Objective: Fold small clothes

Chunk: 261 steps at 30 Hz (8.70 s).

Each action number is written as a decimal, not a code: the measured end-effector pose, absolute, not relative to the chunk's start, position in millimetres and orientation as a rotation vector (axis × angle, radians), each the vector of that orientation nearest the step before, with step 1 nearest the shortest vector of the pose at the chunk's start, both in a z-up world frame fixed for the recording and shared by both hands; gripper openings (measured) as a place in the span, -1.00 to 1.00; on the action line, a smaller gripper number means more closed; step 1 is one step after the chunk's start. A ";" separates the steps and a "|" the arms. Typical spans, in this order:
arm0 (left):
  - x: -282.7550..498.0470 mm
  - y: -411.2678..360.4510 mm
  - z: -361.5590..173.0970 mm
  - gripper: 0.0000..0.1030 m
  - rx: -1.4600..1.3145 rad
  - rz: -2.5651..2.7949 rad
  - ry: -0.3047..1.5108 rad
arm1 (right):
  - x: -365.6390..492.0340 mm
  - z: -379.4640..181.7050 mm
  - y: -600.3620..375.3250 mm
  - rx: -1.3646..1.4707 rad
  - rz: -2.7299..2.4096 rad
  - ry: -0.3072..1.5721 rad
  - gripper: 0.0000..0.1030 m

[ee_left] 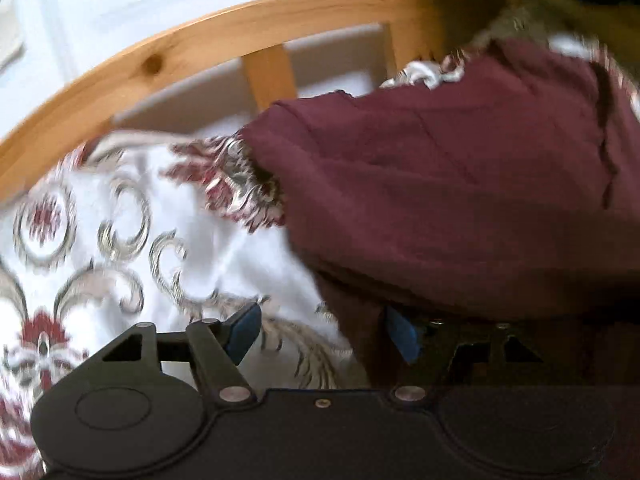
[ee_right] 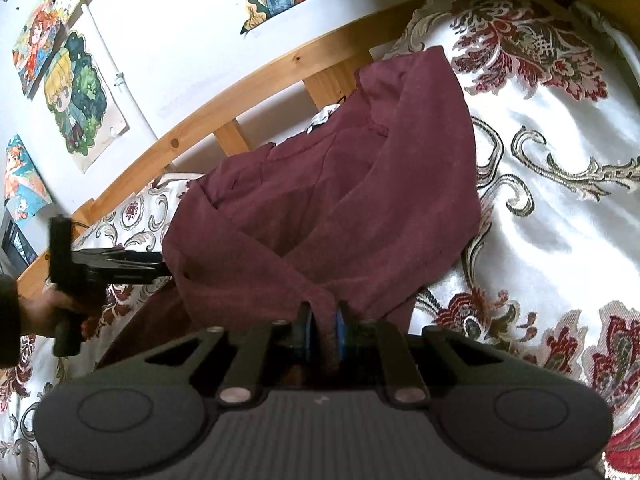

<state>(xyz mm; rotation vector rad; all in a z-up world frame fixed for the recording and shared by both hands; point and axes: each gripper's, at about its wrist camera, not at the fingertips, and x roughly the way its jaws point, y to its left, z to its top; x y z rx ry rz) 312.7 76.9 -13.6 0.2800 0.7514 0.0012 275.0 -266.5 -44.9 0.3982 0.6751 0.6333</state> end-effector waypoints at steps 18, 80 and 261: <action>305.5 84.2 9.7 -1.00 0.208 0.218 0.565 | 274.0 -43.6 -252.5 0.388 0.737 0.710 -0.71; 376.6 145.4 23.3 -0.83 -0.296 0.045 0.750 | 274.8 -53.0 -256.0 0.438 0.743 0.783 -0.25; 104.5 -38.4 -19.5 0.82 0.512 -0.259 0.912 | 152.5 21.9 -222.3 0.000 0.765 0.581 -0.82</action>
